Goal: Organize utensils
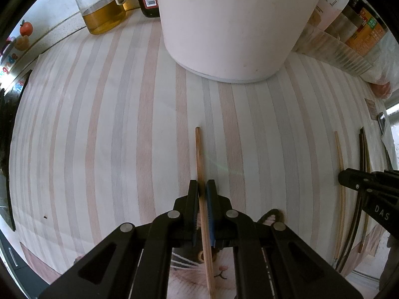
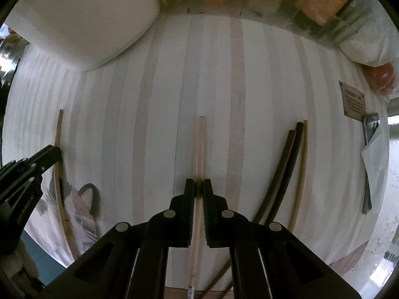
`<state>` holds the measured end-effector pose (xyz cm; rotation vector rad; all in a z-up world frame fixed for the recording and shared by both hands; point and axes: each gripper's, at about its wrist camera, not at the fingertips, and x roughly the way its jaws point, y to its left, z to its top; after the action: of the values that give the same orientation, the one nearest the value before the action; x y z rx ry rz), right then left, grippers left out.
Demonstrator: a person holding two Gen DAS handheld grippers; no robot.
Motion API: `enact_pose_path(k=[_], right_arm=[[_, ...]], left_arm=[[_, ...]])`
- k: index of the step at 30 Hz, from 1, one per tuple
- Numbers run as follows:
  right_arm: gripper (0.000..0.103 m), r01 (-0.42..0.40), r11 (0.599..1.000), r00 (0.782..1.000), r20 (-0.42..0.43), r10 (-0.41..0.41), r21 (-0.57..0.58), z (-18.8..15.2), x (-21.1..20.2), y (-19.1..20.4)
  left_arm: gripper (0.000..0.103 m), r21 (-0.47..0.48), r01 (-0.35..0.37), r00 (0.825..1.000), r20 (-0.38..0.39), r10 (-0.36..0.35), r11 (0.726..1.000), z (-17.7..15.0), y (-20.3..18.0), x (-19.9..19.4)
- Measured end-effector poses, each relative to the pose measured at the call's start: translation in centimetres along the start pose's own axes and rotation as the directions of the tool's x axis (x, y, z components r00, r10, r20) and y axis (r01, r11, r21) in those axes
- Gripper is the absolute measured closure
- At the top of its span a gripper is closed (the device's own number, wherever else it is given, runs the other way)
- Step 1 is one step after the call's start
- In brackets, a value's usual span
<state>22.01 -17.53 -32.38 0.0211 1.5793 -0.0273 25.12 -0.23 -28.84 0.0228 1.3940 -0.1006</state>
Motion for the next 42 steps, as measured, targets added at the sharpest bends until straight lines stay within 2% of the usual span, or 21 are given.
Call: enact_pose_path(k=[3,8,13,17,21,27,31,33,34,36,37,42], right_arm=[[0.096,0.003,1.000,1.000,-0.001,-0.003,-0.002,0.1,0.1,0.7],[0.096,0.011,1.000,1.000,0.003,-0.011,-0.013,-0.1,0.4,-0.9],[0.096,0.037,0.999,0.998,0.051,-0.036,-0.018,-0.8,0.3,-0.1],[0.097,-0.068,0.997,0.992,0.113,0.063,0.043,-2.3,-0.4,-0.8],[0.097,-0.119,0.992,0.976,0.189,0.110,0.038,-3.7,-2.5,-0.7],[0.097,-0.150,0.989,0.940,0.309,0.144,-0.003,-4.9,-6.1,-0.1],[0.097,-0.167,0.986,0.909,0.386,0.158,-0.009,-5.1,-8.5,0.0],[0.097,-0.176,0.984,0.883,0.439,0.165,-0.015,-5.1,-10.1,0.0],[0.097,-0.177,0.984,0.877,0.450,0.166,-0.018,-5.0,-10.7,-0.3],[0.097,-0.177,0.984,0.848,0.503,0.167,-0.028,-4.6,-12.1,-0.8],[0.097,-0.173,0.984,0.843,0.512,0.165,-0.032,-4.6,-12.7,-0.8],[0.098,-0.170,0.985,0.786,0.599,0.154,-0.030,-4.0,-15.3,-1.0]], left_arm=[[0.098,0.002,0.000,1.000,0.000,0.000,1.000,-0.1,0.0,0.0],[0.099,0.006,-0.007,1.000,0.003,0.007,1.000,0.0,-0.1,0.0],[0.099,-0.004,0.010,1.000,0.010,-0.010,1.000,0.1,-0.2,-0.4],[0.099,0.000,0.026,0.998,0.059,-0.026,1.000,0.1,-0.4,-2.9],[0.099,0.002,0.040,0.993,0.112,-0.040,0.999,0.1,-0.7,-5.6],[0.099,0.014,0.055,0.980,0.188,-0.057,0.998,0.2,-1.1,-9.4],[0.099,0.014,0.060,0.971,0.232,-0.061,0.998,0.4,-1.1,-11.7],[0.099,0.011,0.062,0.966,0.250,-0.063,0.998,0.8,-1.1,-12.8],[0.099,0.013,0.063,0.964,0.258,-0.064,0.998,0.8,-1.3,-13.1],[0.099,0.017,0.065,0.958,0.280,-0.067,0.998,1.1,-1.6,-14.2],[0.099,0.022,0.062,0.954,0.291,-0.066,0.998,1.1,-1.7,-14.6],[0.100,0.033,0.058,0.938,0.339,-0.066,0.998,1.9,-2.3,-16.4]])
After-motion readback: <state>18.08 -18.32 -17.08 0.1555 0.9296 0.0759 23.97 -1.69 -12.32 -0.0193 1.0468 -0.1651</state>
